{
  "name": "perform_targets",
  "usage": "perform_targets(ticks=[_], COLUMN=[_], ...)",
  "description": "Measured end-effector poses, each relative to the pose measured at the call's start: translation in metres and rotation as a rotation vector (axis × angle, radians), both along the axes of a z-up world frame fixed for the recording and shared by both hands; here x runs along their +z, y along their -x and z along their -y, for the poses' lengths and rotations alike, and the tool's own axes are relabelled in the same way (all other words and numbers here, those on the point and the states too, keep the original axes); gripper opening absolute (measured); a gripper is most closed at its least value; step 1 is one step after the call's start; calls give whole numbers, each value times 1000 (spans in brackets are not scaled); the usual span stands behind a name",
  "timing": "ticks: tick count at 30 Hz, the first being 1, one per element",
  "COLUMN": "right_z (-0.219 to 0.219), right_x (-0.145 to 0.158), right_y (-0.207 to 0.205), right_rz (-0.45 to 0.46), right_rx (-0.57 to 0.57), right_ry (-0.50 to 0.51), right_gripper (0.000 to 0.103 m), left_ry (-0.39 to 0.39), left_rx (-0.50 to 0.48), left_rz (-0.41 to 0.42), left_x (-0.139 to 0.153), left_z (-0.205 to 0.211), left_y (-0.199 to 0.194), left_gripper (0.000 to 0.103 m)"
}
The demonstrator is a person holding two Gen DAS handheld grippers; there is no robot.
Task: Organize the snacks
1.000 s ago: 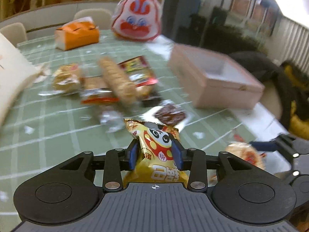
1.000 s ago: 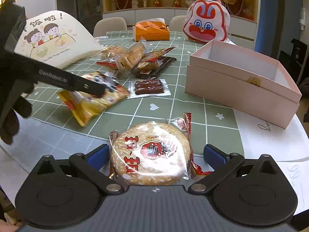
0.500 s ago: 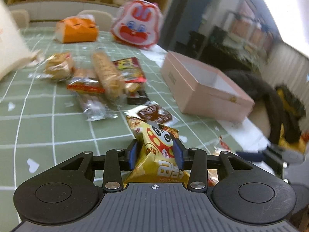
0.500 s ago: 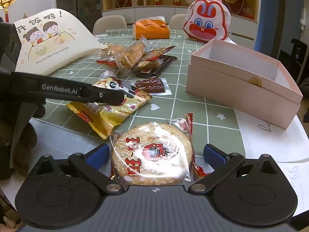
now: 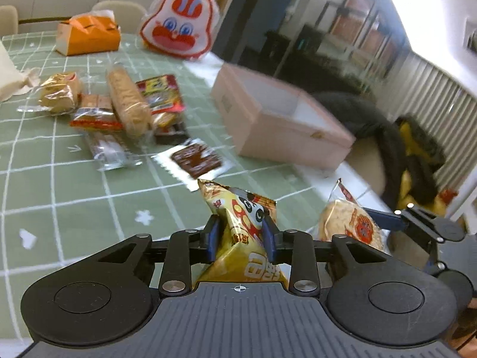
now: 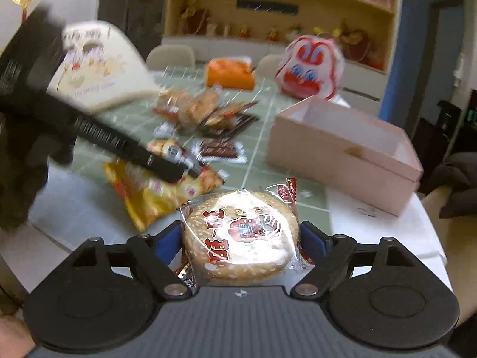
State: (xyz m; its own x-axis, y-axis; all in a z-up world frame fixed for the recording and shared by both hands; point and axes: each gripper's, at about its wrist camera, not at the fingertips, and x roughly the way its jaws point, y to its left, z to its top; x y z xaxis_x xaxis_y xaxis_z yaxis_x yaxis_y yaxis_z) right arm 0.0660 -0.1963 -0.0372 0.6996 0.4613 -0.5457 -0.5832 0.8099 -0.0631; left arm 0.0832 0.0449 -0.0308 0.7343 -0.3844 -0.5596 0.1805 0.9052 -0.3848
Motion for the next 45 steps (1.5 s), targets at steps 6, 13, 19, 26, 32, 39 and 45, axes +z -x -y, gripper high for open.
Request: perform_targets(ticks=[6, 13, 19, 26, 32, 39, 45], right_z=[46, 68, 84, 70, 4, -112, -194], right_x=[49, 130, 114, 85, 82, 73, 53], right_y=[-6, -98, -225, -233, -199, -182, -190], right_rz=[101, 211, -120, -143, -32, -96, -216], right_rx=[-139, -315, -279, -353, -366, -183, -35], right_ry=[-195, -222, -393, -320, -120, -108, -71], right_gripper=[84, 84, 90, 90, 90, 90, 90], left_ry=[42, -17, 173, 87, -97, -26, -124], left_rx=[-20, -53, -74, 6, 215, 436, 388], left_rz=[191, 321, 79, 67, 119, -54, -94], left_x=[67, 161, 91, 63, 59, 57, 88], left_z=[9, 38, 36, -1, -67, -159, -182], left_y=[-4, -96, -215, -194, -119, -78, -43], left_gripper=[34, 34, 35, 35, 35, 35, 35])
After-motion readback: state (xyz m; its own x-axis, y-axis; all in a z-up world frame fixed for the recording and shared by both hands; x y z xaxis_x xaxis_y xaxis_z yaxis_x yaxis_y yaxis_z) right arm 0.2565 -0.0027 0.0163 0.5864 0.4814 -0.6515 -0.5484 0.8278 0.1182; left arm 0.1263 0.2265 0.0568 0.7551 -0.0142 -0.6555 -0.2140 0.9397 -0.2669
